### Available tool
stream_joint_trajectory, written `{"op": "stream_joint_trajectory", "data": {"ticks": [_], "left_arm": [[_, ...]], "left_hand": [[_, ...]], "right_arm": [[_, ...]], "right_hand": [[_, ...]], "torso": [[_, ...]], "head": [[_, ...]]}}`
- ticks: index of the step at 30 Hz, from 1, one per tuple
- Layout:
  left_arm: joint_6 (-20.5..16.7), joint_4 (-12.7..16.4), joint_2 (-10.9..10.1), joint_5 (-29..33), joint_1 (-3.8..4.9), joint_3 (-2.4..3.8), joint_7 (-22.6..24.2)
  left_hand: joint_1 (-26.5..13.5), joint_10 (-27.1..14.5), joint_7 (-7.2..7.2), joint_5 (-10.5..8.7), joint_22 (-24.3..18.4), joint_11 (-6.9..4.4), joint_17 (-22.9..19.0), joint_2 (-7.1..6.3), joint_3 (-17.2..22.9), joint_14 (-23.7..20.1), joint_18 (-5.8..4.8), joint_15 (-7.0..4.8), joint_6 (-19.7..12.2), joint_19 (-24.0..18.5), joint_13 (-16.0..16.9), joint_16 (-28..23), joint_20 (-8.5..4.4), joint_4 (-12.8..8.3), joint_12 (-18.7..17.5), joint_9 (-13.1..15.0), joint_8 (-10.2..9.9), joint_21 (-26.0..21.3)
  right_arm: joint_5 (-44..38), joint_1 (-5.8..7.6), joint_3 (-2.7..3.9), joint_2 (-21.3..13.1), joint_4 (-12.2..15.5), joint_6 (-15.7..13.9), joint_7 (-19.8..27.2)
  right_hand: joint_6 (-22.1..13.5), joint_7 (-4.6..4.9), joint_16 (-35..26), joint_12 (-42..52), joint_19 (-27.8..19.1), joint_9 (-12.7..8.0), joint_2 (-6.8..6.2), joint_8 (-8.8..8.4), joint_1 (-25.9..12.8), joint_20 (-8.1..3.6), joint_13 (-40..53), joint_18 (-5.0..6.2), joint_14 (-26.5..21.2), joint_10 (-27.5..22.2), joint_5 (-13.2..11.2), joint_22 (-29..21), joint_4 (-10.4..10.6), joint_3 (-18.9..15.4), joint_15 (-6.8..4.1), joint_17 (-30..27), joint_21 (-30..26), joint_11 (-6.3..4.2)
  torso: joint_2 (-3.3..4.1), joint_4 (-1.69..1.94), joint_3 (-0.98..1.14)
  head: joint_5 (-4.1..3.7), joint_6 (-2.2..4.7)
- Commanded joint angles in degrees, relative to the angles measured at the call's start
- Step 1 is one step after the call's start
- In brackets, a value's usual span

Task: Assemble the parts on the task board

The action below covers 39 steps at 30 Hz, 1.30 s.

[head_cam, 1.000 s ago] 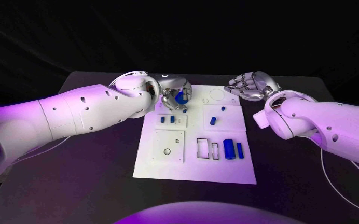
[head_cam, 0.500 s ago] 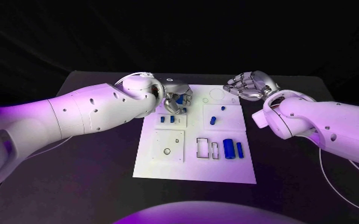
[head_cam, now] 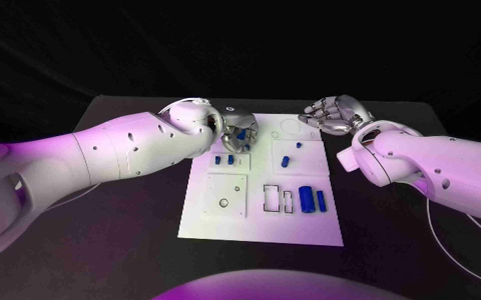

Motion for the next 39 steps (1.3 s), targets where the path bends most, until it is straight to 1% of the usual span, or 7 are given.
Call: {"op": "stream_joint_trajectory", "data": {"ticks": [1, 9, 16, 23, 28, 34, 39], "left_arm": [[1.11, -0.32, 0.44, -0.89, -0.06, 0.01, -1.26], [0.74, -1.61, 1.25, -1.23, -0.47, -0.03, -2.22], [1.44, -2.4, 1.78, -1.22, -0.67, -0.03, -2.36], [2.41, -2.82, 2.17, -0.91, -0.87, -0.03, -2.3], [2.72, -3.03, 2.43, -0.67, -1.08, -0.03, -2.24], [3.26, -2.99, 2.59, -0.57, -1.19, -0.03, -2.28], [3.64, -3.0, 2.62, -0.59, -1.23, -0.03, -2.45]], "left_hand": [[0.32, 0.46, -0.01, -0.17, 4.44, -0.1, -0.06, 0.35, 0.47, 0.36, -0.41, 0.07, 0.44, 0.28, -0.13, 0.32, 0.0, -0.06, -0.31, -0.06, -0.23, 0.19], [0.31, 0.44, 0.12, -0.21, 4.64, 0.01, -0.19, 0.37, 0.76, 0.33, -0.42, 0.16, 0.25, 0.31, -0.41, 0.47, 0.05, -0.35, -0.73, -0.22, -0.75, 0.36], [0.34, 0.46, 0.12, -0.24, 4.71, 0.02, -0.16, 0.5, 0.86, 0.36, -0.46, 0.19, 0.28, 0.39, -0.46, 0.53, 0.08, -0.39, -0.79, -0.23, -0.8, 0.57], [-0.23, 1.26, 0.03, -0.82, 4.89, -0.09, -0.13, 0.58, 0.67, 0.46, -0.47, 0.18, 0.68, 0.47, -0.47, 0.83, 0.13, -0.33, -0.62, -0.2, -0.94, 0.83], [-0.3, 1.76, -0.03, -0.94, 4.97, -0.19, -0.1, 0.93, 0.69, 0.49, -0.47, 0.12, 1.29, 0.5, -0.41, 1.0, 0.12, -0.36, -0.41, -0.11, -0.84, 0.98], [-0.24, 3.4, -0.93, -1.09, 5.45, -1.14, 0.38, 1.6, 0.76, 1.17, -0.63, -0.86, 3.53, 1.28, -0.43, 1.79, -0.52, -0.76, -0.21, 0.23, -0.64, 2.79], [0.19, 5.95, -1.49, -1.28, 6.1, -1.93, 1.79, 2.59, 0.99, 2.5, -1.15, -1.44, 6.28, 2.62, -0.45, 2.93, -1.14, -1.36, -0.21, 0.72, -0.42, 5.67]], "right_arm": [[-0.73, -0.03, 0.01, 0.07, 0.06, 0.35, 0.38], [-0.78, -0.03, 0.01, 0.07, 0.06, 0.44, 0.35], [-0.79, -0.03, 0.01, 0.13, 0.04, 0.55, 0.34], [-0.79, -0.03, 0.01, 0.17, 0.05, 0.49, 0.37], [-0.79, -0.03, 0.01, 0.16, 0.05, 0.48, 0.37], [-0.79, -0.03, 0.01, 0.18, 0.03, 0.45, 0.35], [-0.79, -0.03, 0.01, 0.21, 0.02, 0.45, 0.34]], "right_hand": [[-0.15, 5.2, 0.36, -0.18, 0.02, -0.05, 0.43, 0.27, 0.04, 0.04, -0.04, -0.71, -0.09, 0.29, 0.29, -0.07, -0.02, 0.27, -0.05, -0.05, 0.04, 0.04], [-0.12, 5.18, 0.41, -0.18, -0.03, -0.07, 0.47, 0.3, 0.06, 0.04, -0.03, -0.7, -0.06, 0.32, 0.32, -0.1, -0.05, 0.39, -0.06, -0.07, 0.04, 0.03], [-0.07, 5.16, 0.45, -0.16, -0.07, -0.09, 0.5, 0.35, 0.06, 0.04, -0.03, -0.7, -0.03, 0.38, 0.32, -0.12, -0.05, 0.48, -0.07, -0.09, 0.04, 0.01], [-0.07, 5.16, 0.45, -0.16, -0.07, -0.09, 0.5, 0.35, 0.06, 0.04, -0.03, -0.7, -0.03, 0.38, 0.32, -0.12, -0.05, 0.48, -0.07, -0.09, 0.04, 0.01], [-0.07, 5.16, 0.45, -0.16, -0.07, -0.09, 0.5, 0.35, 0.06, 0.04, -0.03, -0.7, -0.03, 0.38, 0.32, -0.12, -0.05, 0.48, -0.07, -0.09, 0.04, 0.01], [-0.07, 5.16, 0.45, -0.16, -0.07, -0.09, 0.5, 0.35, 0.06, 0.04, -0.03, -0.7, -0.03, 0.38, 0.32, -0.12, -0.05, 0.48, -0.07, -0.09, 0.04, 0.01], [-0.07, 5.16, 0.45, -0.16, -0.07, -0.09, 0.5, 0.35, 0.06, 0.04, -0.03, -0.7, -0.03, 0.38, 0.32, -0.12, -0.05, 0.48, -0.07, -0.09, 0.04, 0.01]], "torso": [[-0.04, -0.02, 0.01], [-0.04, 0.0, -0.05], [-0.03, 0.01, 0.01], [-0.07, 0.02, 0.02], [-0.05, 0.01, -0.01], [-0.04, 0.03, 0.01], [-0.05, 0.0, 0.01]], "head": [[0.03, -0.09], [-0.06, 0.05], [-0.04, 0.03], [-0.04, -0.01], [-0.07, -0.05], [-0.06, -0.12], [-0.07, -0.15]]}}
